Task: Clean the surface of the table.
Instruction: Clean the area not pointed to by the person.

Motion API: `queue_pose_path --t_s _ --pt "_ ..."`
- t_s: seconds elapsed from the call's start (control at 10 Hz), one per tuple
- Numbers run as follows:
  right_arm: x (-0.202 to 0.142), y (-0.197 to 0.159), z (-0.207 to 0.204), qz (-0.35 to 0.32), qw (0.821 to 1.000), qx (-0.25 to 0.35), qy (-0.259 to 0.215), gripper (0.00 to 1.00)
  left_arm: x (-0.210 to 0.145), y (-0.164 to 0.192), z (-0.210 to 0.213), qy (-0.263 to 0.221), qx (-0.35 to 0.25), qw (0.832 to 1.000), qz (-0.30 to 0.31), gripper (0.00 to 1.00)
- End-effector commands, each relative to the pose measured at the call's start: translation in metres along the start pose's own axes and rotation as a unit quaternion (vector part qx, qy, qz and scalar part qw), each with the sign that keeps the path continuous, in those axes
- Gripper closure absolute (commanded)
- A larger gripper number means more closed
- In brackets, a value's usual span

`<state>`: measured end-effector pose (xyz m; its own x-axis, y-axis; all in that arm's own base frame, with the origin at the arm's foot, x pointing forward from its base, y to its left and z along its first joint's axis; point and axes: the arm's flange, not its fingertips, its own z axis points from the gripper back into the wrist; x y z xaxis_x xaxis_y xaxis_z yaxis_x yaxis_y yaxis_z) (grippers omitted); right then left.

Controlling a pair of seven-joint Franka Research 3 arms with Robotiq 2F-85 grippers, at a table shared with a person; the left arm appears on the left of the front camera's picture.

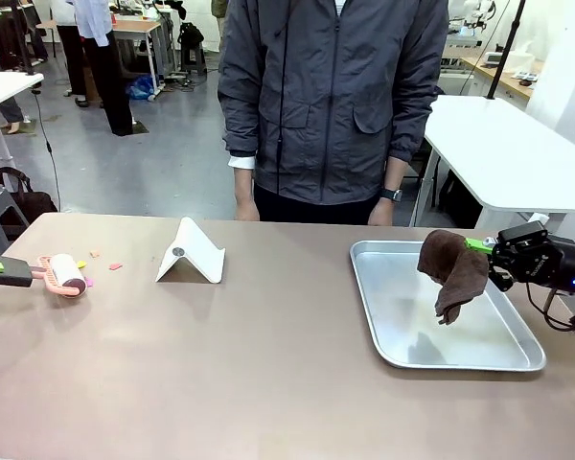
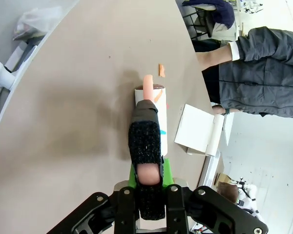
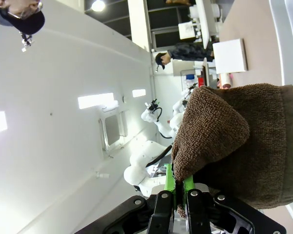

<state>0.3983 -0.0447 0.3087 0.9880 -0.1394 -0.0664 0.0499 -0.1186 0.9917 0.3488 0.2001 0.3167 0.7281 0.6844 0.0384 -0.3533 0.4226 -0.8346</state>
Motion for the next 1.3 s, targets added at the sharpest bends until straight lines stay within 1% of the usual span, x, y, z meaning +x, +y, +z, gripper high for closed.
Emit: queue_pose_path --t_s 0.0,0.1,0.2,0.5,0.6,1.0,1.2 --pt "0.001 0.003 -0.003 0.004 1.0 0.004 -0.001 0.93 -0.014 -0.001 -0.013 -0.028 0.022 0.999 0.006 0.8" --pt "0.001 0.003 -0.003 0.004 1.0 0.004 -0.001 0.93 -0.017 -0.002 -0.018 -0.027 0.03 0.999 -0.002 0.8" --pt "0.001 0.003 -0.003 0.004 1.0 0.004 -0.001 0.93 -0.02 -0.003 -0.022 -0.037 0.039 0.999 -0.003 0.8" --pt "0.001 0.003 -0.003 0.004 1.0 0.004 -0.001 0.93 -0.019 -0.015 -0.037 -0.024 0.048 0.999 -0.007 0.8" --pt "0.001 0.003 -0.003 0.004 1.0 0.004 -0.001 0.93 -0.018 -0.023 -0.044 -0.023 0.05 0.998 -0.008 0.8" --pt "0.001 0.003 -0.003 0.004 1.0 0.004 -0.001 0.93 -0.022 -0.054 -0.071 0.008 0.064 0.997 -0.045 0.8" --pt "0.001 0.003 -0.003 0.004 1.0 0.004 -0.001 0.93 -0.018 -0.068 -0.085 0.021 0.069 0.996 -0.049 0.8"
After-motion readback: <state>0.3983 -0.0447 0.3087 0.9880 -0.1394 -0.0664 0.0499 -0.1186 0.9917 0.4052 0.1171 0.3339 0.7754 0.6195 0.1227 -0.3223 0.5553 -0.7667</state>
